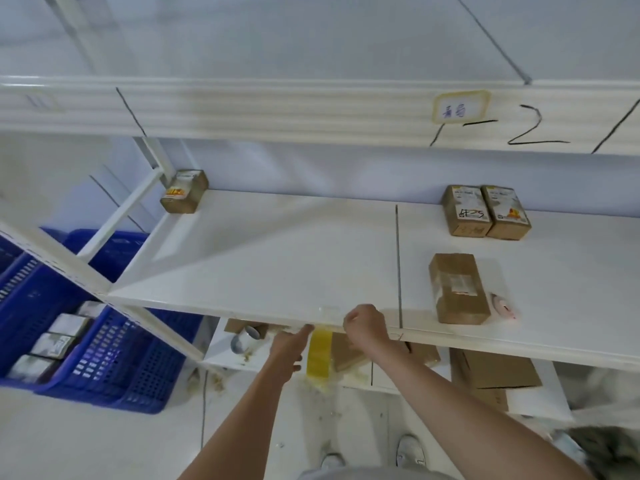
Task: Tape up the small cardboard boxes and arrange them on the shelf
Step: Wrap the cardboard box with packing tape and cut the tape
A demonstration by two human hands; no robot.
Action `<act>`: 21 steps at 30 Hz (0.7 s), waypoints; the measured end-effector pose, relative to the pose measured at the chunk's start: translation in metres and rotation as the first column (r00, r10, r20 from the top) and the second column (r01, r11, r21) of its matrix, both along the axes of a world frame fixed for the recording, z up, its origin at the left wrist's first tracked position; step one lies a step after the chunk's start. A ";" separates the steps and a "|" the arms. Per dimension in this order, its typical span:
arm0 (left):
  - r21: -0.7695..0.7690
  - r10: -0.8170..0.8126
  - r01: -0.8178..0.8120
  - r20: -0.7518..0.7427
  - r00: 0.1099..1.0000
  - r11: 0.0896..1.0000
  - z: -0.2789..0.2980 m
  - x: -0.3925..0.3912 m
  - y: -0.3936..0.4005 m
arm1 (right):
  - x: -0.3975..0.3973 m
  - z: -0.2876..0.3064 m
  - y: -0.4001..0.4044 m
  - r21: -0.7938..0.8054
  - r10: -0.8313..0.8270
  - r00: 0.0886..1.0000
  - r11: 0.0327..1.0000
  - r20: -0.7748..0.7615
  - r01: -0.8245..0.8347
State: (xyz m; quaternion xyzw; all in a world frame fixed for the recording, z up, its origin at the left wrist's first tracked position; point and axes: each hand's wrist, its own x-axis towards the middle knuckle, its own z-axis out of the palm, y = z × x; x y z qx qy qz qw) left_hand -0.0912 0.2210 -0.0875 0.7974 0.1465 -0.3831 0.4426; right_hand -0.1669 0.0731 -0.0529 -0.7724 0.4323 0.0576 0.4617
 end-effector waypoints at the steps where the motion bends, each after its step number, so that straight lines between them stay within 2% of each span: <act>1: -0.012 -0.056 0.056 -0.026 0.998 0.998 -0.002 0.000 0.002 | 0.002 0.000 0.000 -0.098 0.090 0.996 0.991 0.030 -0.086; 2: -0.005 -0.115 0.115 -0.023 0.993 0.993 -0.004 0.001 0.003 | 0.006 0.002 0.001 -0.161 0.167 0.985 0.974 0.045 -0.158; 4: -0.005 -0.184 0.184 -0.007 0.983 0.983 -0.006 0.002 0.002 | 0.016 0.004 0.001 -0.191 0.245 0.968 0.954 0.046 -0.232; 7: -0.072 -0.192 0.188 -0.065 0.979 0.980 -0.007 0.001 0.002 | 0.028 0.000 0.006 -0.161 0.145 0.989 0.977 0.030 -0.138; 10: -0.061 -0.237 0.233 -0.061 0.970 0.971 -0.014 -0.002 0.003 | 0.020 -0.013 0.018 -0.054 0.005 1.000 0.999 -0.004 -0.005; 11: -0.072 -0.235 0.231 -0.057 0.970 0.970 -0.015 -0.003 0.004 | 0.016 -0.017 0.022 -0.074 0.002 1.000 0.997 0.004 -0.002; 13: -0.107 -0.229 0.220 -0.076 0.970 0.969 -0.013 -0.002 0.005 | 0.011 -0.020 0.024 -0.222 0.032 0.999 0.975 0.037 -0.023; 16: -0.141 -0.239 0.222 -0.116 0.964 0.965 -0.007 0.002 0.008 | 0.017 -0.020 0.015 -0.413 0.234 0.972 0.883 -0.029 -0.225; 18: -0.132 -0.232 0.216 -0.122 0.965 0.967 -0.003 0.003 0.009 | 0.029 -0.017 0.009 -0.415 0.361 0.928 0.833 -0.091 -0.365; 21: -0.118 -0.215 0.202 -0.109 0.971 0.972 0.000 0.000 0.008 | 0.044 -0.018 0.007 -0.424 0.444 0.888 0.785 -0.123 -0.451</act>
